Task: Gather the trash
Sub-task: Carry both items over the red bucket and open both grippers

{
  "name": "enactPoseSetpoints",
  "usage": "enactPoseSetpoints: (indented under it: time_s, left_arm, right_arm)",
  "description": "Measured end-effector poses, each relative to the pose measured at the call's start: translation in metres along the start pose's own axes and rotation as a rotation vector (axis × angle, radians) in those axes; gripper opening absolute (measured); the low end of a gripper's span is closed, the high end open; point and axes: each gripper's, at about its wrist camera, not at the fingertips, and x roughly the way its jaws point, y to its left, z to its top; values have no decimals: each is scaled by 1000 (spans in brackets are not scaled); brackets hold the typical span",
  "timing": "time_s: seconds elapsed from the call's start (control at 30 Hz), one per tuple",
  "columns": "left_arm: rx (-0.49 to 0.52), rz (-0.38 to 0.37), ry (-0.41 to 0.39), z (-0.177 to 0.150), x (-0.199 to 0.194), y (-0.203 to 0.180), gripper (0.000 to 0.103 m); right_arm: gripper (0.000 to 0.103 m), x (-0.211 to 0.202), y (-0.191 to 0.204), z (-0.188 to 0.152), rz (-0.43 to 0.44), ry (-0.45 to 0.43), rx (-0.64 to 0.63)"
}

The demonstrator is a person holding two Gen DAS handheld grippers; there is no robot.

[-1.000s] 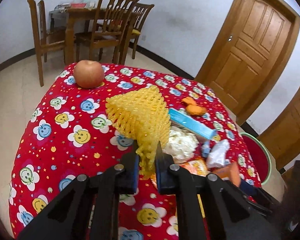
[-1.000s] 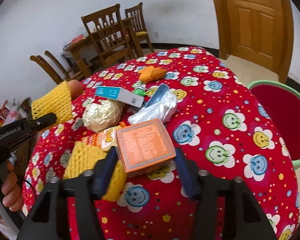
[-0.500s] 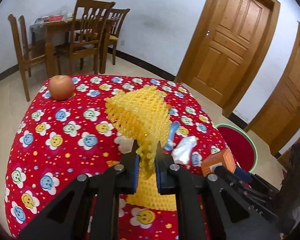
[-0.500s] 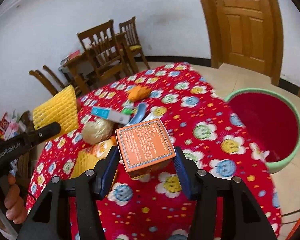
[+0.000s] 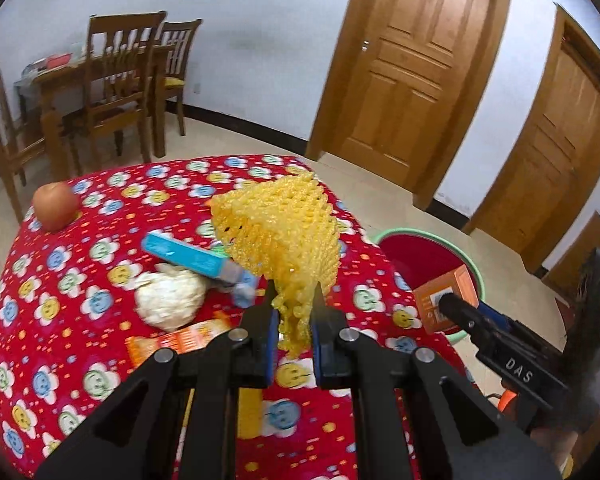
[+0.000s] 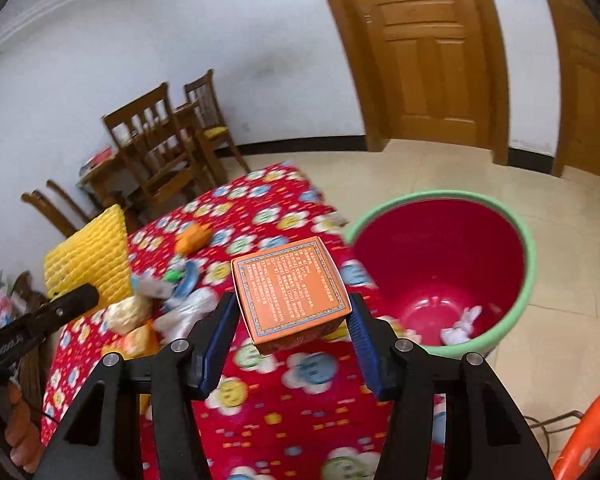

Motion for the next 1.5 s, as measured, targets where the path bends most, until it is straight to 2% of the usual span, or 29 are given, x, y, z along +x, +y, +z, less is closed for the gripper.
enactPoseSetpoints:
  time_s: [0.37, 0.63, 0.77, 0.87, 1.07, 1.27, 1.5]
  left_arm:
    - [99, -59, 60, 6, 42, -59, 12]
    - [150, -86, 116, 5, 80, -91, 12]
    - [163, -98, 143, 4, 96, -102, 12]
    - [174, -106, 151, 6, 105, -109, 12]
    - [189, -120, 175, 7, 121, -119, 12]
    - [212, -129, 202, 5, 137, -133, 12]
    - [237, -135, 215, 5, 151, -146, 13]
  right_arm:
    - [57, 18, -71, 8, -125, 21, 103]
    - [58, 40, -106, 8, -167, 61, 146]
    - [58, 43, -115, 9, -170, 66, 153]
    - [68, 42, -119, 9, -181, 60, 166]
    - [75, 33, -127, 7, -165, 53, 203]
    - [79, 18, -134, 5, -182, 31, 243]
    - [79, 5, -146, 2, -202, 23, 277]
